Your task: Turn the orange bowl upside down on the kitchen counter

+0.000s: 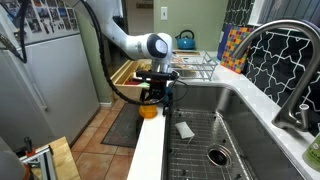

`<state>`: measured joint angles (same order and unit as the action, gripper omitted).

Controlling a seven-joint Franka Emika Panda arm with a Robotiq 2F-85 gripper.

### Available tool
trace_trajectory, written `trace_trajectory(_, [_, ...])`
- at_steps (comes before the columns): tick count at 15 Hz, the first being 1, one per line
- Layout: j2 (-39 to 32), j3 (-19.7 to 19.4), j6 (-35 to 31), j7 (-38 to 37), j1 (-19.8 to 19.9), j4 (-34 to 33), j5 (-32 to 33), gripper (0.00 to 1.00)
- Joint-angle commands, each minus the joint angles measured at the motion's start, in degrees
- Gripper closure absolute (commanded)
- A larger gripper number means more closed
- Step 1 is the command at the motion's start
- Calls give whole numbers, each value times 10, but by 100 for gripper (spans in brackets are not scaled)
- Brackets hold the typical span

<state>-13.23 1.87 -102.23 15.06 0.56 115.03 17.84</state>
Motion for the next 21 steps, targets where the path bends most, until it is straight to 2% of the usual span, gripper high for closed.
trace_trajectory(1, [2,-3,-1,0,-3,0,-2,0])
trace_trajectory(6, [4,-3,-5,1,-2,3,-4,0])
trace_trajectory(13, [-17,-9,72,74,9,-55,-5,0])
trace_trajectory(17, [-45,-15,97,42,4,-81,24,0])
trace_trajectory(21, [-62,-21,83,-20,9,-101,-6,0])
